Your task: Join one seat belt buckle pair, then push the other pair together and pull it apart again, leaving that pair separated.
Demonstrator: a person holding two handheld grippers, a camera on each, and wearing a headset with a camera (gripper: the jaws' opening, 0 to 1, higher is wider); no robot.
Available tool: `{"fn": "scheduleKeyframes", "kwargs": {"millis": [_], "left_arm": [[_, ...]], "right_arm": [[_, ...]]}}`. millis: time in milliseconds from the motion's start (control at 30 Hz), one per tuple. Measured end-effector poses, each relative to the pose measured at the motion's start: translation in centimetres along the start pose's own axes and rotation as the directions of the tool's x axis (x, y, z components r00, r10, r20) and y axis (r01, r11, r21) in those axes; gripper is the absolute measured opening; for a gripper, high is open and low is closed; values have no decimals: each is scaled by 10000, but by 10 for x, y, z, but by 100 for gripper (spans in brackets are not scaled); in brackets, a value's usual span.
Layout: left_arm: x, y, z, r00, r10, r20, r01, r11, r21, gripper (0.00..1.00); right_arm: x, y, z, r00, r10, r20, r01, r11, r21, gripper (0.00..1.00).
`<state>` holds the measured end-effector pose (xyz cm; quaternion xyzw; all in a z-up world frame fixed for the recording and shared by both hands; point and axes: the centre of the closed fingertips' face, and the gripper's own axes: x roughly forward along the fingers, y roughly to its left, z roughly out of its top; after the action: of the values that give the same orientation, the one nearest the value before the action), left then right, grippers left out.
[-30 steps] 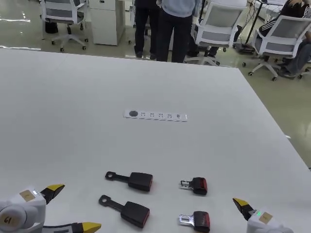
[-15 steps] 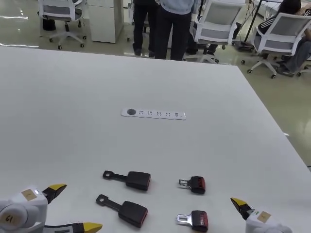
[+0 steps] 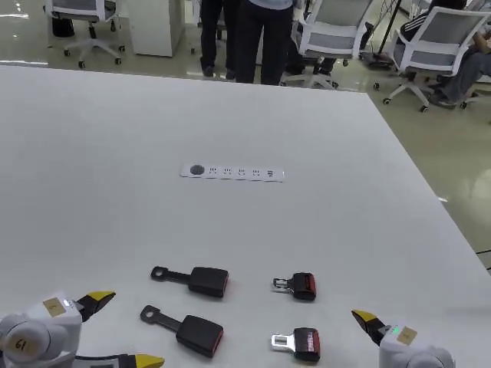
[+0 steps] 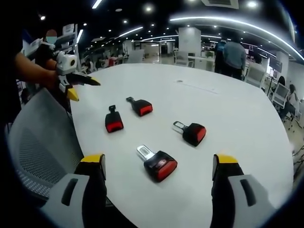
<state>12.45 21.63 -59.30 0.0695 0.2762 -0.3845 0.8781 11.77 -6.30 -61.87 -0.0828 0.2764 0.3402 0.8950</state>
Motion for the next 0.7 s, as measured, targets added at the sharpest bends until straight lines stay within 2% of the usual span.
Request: {"fn": "scheduleKeyframes", "kwargs": {"millis": [367, 500, 600, 700], "left_arm": [[18, -7, 2, 9979, -587, -279, 599, 9972, 459, 87], [25, -8, 0, 9953, -828, -503, 862, 9940, 680, 85], [31, -14, -1, 9911, -1066, -796, 1145, 9882, 1019, 80], [36, -18, -2, 9867, -1239, -1056, 1367, 9829, 1235, 80]], "right_arm": [[9, 3, -9, 9957, 709, -598, -734, 9965, -407, 91], [14, 1, -11, 9938, 853, -710, -880, 9955, -357, 90], [17, 4, -11, 9902, 1101, -864, -1143, 9924, -450, 87], [21, 4, -13, 9864, 1302, -1006, -1356, 9895, -492, 87]]}}
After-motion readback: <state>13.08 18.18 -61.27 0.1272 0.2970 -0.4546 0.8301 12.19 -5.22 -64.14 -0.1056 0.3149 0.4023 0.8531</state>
